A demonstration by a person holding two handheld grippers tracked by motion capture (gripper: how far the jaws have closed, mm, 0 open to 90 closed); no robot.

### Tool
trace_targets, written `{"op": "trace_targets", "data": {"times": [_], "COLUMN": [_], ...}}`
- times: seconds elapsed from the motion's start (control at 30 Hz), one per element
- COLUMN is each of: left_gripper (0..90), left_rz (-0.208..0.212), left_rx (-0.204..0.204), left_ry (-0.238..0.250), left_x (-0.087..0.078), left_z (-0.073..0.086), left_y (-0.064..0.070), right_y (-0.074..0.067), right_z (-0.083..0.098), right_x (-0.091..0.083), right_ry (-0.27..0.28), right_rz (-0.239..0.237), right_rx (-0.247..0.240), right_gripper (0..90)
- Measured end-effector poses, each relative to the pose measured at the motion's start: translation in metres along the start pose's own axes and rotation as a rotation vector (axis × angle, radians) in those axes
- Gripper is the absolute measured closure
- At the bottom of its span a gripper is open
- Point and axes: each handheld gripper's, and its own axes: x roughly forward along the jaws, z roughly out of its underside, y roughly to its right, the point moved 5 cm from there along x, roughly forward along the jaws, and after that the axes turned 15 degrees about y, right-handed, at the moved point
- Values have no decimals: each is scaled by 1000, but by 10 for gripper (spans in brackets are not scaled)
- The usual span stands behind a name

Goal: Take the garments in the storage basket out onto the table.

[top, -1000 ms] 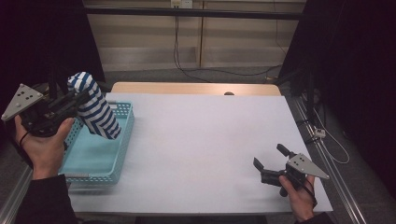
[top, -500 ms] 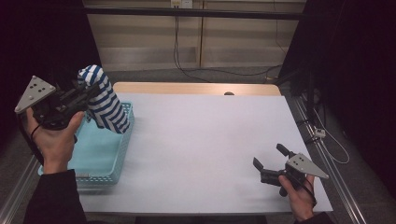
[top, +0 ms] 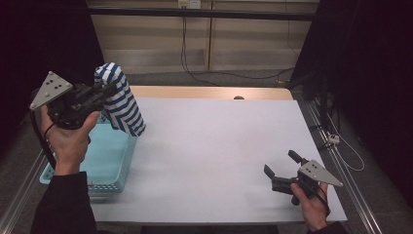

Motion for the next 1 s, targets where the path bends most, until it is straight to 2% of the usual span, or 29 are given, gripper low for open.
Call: {"op": "trace_targets", "data": {"times": [0.03,0.07,0.13,0.27,0.37,0.67,0.73,0.77,0.87,1.0], "left_gripper": [767,767,768,767,767,767,767,767,767,767], "left_rz": [13,18,26,56,69,109,121,127,138,175], "left_rx": [19,3,2,27,31,-13,0,-14,-12,-24], "left_ry": [-16,-7,-5,-13,-12,-9,-18,-14,-12,-26], "left_x": [1,4,7,17,19,35,38,41,44,52], "left_z": [1,1,0,-4,-6,-3,-2,-2,-2,2], "left_y": [1,4,7,16,19,34,35,39,43,53], "right_y": [0,0,0,0,0,0,0,0,0,0], "right_z": [0,0,0,0,0,0,0,0,0,0], "right_x": [0,0,0,0,-1,-1,-1,-1,-1,-1], "right_ry": [-1,-1,0,1,2,0,0,0,1,-1], "right_rz": [1,0,-1,-4,-2,1,1,1,1,-1], "right_rx": [1,1,0,2,1,1,1,1,1,1], "right_gripper": [0,0,0,0,0,0,0,0,0,0]}}
